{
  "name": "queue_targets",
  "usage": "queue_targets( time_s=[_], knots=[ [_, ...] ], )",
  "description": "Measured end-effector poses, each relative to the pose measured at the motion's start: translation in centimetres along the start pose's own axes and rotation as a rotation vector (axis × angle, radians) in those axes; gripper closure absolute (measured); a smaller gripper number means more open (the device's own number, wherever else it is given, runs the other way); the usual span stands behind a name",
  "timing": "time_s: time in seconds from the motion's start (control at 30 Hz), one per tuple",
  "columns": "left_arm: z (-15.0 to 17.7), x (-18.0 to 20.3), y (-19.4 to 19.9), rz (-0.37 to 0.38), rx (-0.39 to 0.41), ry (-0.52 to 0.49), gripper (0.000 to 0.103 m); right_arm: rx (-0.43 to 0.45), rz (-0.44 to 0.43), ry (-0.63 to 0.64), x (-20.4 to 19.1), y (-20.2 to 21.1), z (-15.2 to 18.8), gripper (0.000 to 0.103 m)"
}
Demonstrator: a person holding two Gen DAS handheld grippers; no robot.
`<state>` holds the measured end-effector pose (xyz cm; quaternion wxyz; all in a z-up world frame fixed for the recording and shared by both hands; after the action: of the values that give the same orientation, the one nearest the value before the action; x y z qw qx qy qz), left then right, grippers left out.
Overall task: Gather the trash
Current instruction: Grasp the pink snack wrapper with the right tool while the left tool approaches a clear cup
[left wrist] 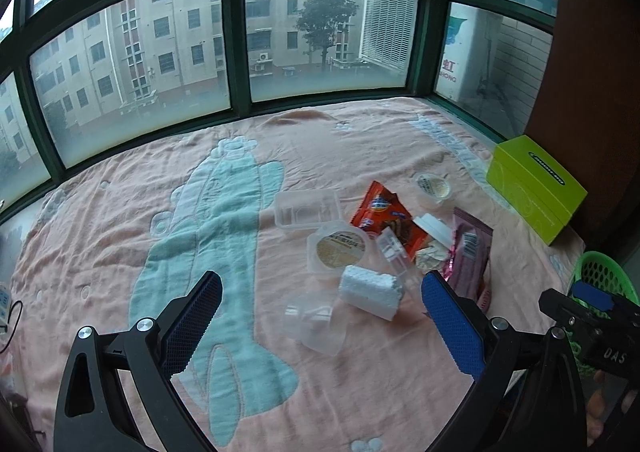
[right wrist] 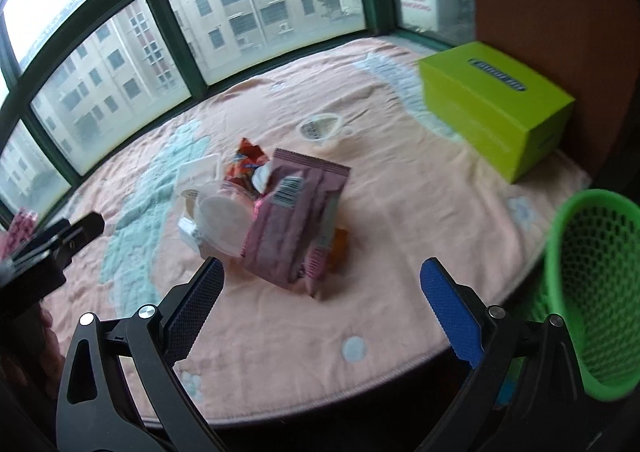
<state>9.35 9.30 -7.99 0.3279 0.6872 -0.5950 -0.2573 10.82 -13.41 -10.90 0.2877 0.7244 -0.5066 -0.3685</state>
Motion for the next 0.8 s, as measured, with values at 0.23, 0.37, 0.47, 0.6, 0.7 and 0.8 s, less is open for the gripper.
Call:
queue_targets(
  time_s=[0.23,0.37,0.47,0.6,0.7,0.8],
  knots=[
    [0.5,-1.3,-0.9,-0.012,-0.021,0.02,0.006,-0.064,-0.089,-0.065,-0.6,-4.2,-1.4,0.008],
    [0.8,-2.0,-1.5,-0.015,-0.035,0.028,0.006,-0.088,-0.099,-0.085,-0.7,-6.1,-2.0,0.008],
    [1.0,-2.4,-2.0,-0.015,-0.044,0.031,0.006,-0.102,-0.115,-0.106,-0.6,-7.2,-2.2,0.008],
    [1.2,-2.7,-2.6,-0.012,-0.061,0.037,0.006,-0.129,-0.113,-0.14,-0.2,-8.8,-2.3,0.008],
    [1.2,-2.7,-3.0,-0.009,-0.068,0.036,0.006,-0.143,-0.114,-0.157,0.2,-9.8,-2.3,0.011],
    [1.0,-2.4,-3.2,0.001,-0.071,0.033,0.006,-0.154,-0.115,-0.165,0.5,-10.2,-2.0,0.021]
  ],
)
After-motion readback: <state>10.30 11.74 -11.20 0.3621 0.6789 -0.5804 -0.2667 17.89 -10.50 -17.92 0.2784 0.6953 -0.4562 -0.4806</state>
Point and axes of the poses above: each gripper's, at about its wrist camera, not at the fingertips, and y roughly against the way its jaws point, x to its right, z to its underside, the point moved 8 cm from there along -y, roughly the way its jaws point, and after that the axes turned 5 degrees about -x, right-handed, at the moved point
